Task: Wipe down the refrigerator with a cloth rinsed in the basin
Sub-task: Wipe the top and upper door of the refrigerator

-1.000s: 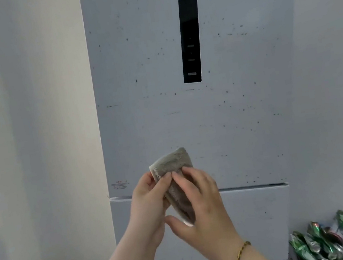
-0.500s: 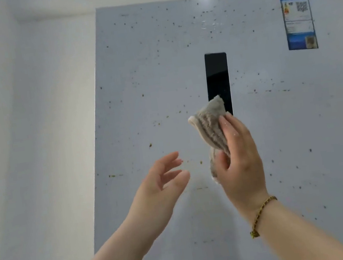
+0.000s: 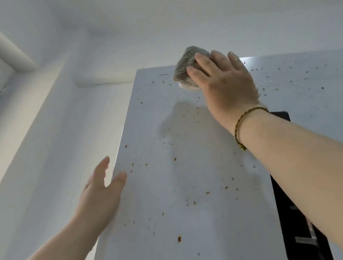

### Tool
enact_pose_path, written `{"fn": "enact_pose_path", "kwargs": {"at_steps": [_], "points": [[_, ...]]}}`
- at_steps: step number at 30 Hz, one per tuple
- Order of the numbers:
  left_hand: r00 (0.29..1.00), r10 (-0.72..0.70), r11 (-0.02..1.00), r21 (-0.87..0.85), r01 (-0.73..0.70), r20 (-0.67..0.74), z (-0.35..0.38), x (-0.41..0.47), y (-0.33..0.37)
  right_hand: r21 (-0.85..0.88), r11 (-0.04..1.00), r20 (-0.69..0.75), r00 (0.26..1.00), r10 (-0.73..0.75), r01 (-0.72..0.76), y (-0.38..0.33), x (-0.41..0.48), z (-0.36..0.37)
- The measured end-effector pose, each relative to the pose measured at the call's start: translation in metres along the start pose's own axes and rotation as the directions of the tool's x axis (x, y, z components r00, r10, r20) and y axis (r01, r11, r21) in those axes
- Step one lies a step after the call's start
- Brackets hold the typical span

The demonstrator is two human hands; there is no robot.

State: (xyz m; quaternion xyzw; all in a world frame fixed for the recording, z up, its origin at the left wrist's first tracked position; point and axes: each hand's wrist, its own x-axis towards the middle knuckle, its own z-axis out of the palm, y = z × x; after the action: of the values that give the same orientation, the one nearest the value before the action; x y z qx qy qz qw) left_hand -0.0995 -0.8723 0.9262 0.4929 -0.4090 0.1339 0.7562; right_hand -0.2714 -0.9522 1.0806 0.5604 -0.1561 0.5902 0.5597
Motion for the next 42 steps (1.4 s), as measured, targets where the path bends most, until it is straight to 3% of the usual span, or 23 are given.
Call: {"fn": "enact_pose_path", "kwargs": {"at_steps": [3,5,7,10,12,16,19,21,25,28,30,32,35,37,40,42], "points": [[0.997,-0.003,0.993,-0.116,0.012,0.082,0.003,0.011,-0.003,0.124,0.988,0.373,0.927,0.037,-0.089,-0.012,0.02,0.005],[0.994,-0.008,0.969,-0.244,0.034,0.106,0.004,0.013,-0.002,0.174,0.981,0.44,0.898,0.004,-0.089,-0.025,0.027,0.002],[0.993,-0.011,0.938,-0.342,0.052,0.121,0.001,0.015,-0.002,0.287,0.958,0.475,0.872,-0.121,-0.023,-0.045,0.026,-0.002],[0.99,0.0,0.913,-0.403,0.057,0.14,-0.003,0.019,-0.008,0.406,0.899,0.447,0.824,-0.35,0.162,-0.072,0.012,-0.002],[0.99,-0.025,0.887,-0.455,0.085,0.136,-0.003,0.022,-0.009,0.391,0.898,0.411,0.834,-0.367,0.203,-0.075,0.018,0.003],[0.991,-0.05,0.861,-0.497,0.105,0.123,-0.002,0.025,-0.015,0.229,0.973,0.389,0.915,-0.109,0.019,-0.064,0.061,0.024],[0.991,-0.004,0.868,-0.492,0.072,0.137,0.002,0.024,-0.019,0.092,0.982,0.433,0.895,0.108,-0.163,-0.065,0.082,0.037],[0.992,0.025,0.877,-0.479,0.038,0.125,0.002,0.024,-0.021,0.084,0.981,0.419,0.9,0.122,-0.173,-0.071,0.082,0.044],[0.996,0.008,0.857,-0.513,0.04,0.091,0.007,0.026,-0.022,0.237,0.971,0.318,0.946,-0.066,-0.012,-0.082,0.064,0.037],[0.999,0.017,0.859,-0.513,0.001,0.03,0.011,0.024,-0.02,0.326,0.916,0.331,0.879,-0.342,0.234,-0.097,0.049,0.029],[0.999,0.022,0.862,-0.507,-0.007,0.024,0.013,0.021,-0.018,0.314,0.905,0.347,0.852,-0.392,0.288,-0.095,0.05,0.03],[1.0,0.017,0.883,-0.469,-0.005,0.02,0.014,0.019,-0.018,0.276,0.941,0.342,0.895,-0.285,0.194,-0.084,0.066,0.036],[0.999,0.032,0.91,-0.414,-0.02,0.024,0.015,0.017,-0.018,0.2,0.975,0.35,0.936,0.022,-0.097,-0.074,0.089,0.045],[0.999,0.047,0.917,-0.395,-0.044,0.0,0.015,0.016,-0.018,0.164,0.977,0.325,0.942,0.079,-0.139,-0.081,0.089,0.049],[0.998,0.056,0.921,-0.385,-0.057,-0.015,0.015,0.017,-0.018,0.25,0.967,0.262,0.957,-0.123,0.056,-0.097,0.068,0.041],[0.999,0.051,0.932,-0.359,-0.055,-0.02,0.016,0.018,-0.019,0.296,0.931,0.269,0.917,-0.295,0.213,-0.104,0.046,0.032]]}}
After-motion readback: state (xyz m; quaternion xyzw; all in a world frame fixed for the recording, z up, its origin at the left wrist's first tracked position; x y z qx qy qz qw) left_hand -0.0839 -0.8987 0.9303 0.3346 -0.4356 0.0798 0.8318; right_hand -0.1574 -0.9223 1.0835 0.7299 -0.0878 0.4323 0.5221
